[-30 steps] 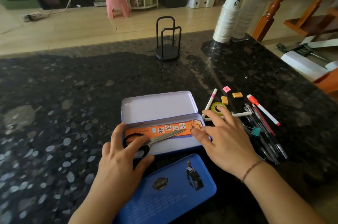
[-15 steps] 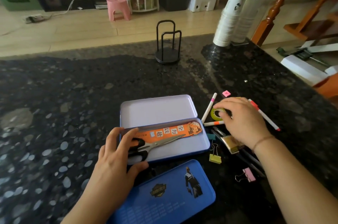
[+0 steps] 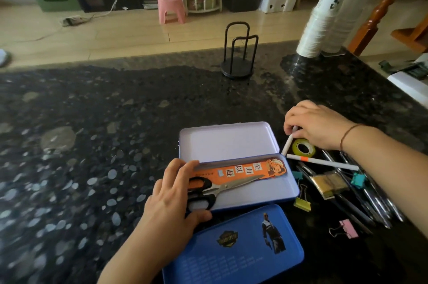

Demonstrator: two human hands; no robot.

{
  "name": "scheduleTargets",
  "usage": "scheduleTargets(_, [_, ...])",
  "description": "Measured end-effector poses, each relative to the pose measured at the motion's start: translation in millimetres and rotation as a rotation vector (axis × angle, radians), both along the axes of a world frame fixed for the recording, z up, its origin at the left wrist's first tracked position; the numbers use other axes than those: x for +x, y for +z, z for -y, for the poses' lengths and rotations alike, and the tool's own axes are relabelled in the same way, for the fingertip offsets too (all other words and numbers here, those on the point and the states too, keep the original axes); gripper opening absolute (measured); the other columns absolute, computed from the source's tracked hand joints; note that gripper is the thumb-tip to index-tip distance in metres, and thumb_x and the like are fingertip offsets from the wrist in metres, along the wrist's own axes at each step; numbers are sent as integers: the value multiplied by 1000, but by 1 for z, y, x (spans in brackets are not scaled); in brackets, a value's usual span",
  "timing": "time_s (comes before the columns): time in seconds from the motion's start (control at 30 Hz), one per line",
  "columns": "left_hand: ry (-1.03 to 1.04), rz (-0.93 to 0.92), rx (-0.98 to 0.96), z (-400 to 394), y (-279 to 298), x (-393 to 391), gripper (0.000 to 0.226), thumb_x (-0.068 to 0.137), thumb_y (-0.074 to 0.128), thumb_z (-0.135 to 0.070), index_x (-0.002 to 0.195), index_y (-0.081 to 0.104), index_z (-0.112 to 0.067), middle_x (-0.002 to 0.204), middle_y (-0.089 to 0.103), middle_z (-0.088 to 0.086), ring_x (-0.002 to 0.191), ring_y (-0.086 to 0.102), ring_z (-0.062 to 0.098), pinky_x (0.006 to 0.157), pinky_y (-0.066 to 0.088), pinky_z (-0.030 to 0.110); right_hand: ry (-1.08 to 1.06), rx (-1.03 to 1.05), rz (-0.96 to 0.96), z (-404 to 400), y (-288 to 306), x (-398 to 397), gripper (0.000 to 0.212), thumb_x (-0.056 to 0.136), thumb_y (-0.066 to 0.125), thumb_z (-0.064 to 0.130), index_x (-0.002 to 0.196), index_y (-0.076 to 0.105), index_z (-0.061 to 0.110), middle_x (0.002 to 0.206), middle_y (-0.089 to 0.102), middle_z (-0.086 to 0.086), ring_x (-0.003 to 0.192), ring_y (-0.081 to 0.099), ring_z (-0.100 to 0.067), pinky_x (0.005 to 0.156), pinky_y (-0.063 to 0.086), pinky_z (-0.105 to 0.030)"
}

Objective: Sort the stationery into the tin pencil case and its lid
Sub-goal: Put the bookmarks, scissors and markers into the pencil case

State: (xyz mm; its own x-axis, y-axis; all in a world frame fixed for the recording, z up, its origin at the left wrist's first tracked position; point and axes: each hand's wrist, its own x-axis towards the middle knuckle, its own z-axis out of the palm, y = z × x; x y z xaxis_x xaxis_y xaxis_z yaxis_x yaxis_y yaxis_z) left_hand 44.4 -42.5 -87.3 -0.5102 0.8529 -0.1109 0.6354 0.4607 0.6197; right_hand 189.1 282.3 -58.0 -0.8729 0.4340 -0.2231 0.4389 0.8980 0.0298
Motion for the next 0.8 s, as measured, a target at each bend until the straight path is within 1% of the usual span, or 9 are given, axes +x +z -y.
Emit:
scheduleTargets(0.17, [62,52,13,1,-2,-2,103,70,78,-41,143,7,-45,150,7,-23,134,26,17,110,30,38,2,92,-33,-5,6,3,10,94,50,29,86,49,36,93,51,16,106,41,-12,85,35,-31])
scheduleTargets(0.23, [63,64,24,1,-2,-2,105,69,79,-42,143,4,-46,150,8,-22,135,25,18,110,29,40,-58,114,-243,4,11,13,10,92,53,23,87,54,32,88,53,12,99,47,-18,77,40,-35])
scheduleTargets(0.3, [64,78,39,1,-3,-3,107,67,79,-43,143,3,-47,149,11,-22,135,25,16,110,30,42,-103,92,-550,30,15,21,8,88,57,16,90,61,23,87,58,6,88,51,-21,68,45,-37])
scheduleTargets(0.37, [72,98,66,1,-3,-3,109,66,79,-44,143,3,-47,147,15,-21,135,27,14,109,33,44,-145,-47,-740,75,16,22,12,86,60,13,95,65,19,88,60,6,85,51,-17,69,45,-33])
scheduleTargets(0.4, [79,104,81,1,-3,-3,108,66,79,-44,143,3,-47,147,18,-20,134,28,13,109,34,44,-136,-133,-767,100,13,18,15,86,61,14,97,67,20,90,60,8,86,52,-13,72,45,-29])
scheduleTargets(0.47, [92,107,101,0,-3,-2,105,68,79,-43,144,6,-46,146,20,-19,133,31,14,108,36,44,-63,-168,-741,139,0,9,15,85,62,19,97,69,24,90,62,14,87,53,-9,75,44,-26])
scheduleTargets(0.57, [79,81,107,0,-2,-1,94,70,78,-41,143,19,-41,143,23,-18,130,36,15,105,39,41,13,-86,-688,159,-19,-7,6,81,67,27,86,72,27,84,67,16,87,56,-14,70,43,-34])
scheduleTargets(0.7, [33,49,121,0,-3,-3,77,70,78,-40,135,36,-40,126,22,-26,121,40,11,101,43,38,-57,-50,-642,160,-27,-27,6,74,76,30,78,71,28,86,62,12,88,51,-17,69,42,-33])
scheduleTargets(0.8, [26,41,107,0,-4,-5,72,69,77,-43,132,42,-40,131,24,-21,120,40,12,100,44,40,-110,28,-573,162,-28,-41,12,71,75,39,72,67,29,82,57,11,86,49,-17,69,42,-33])
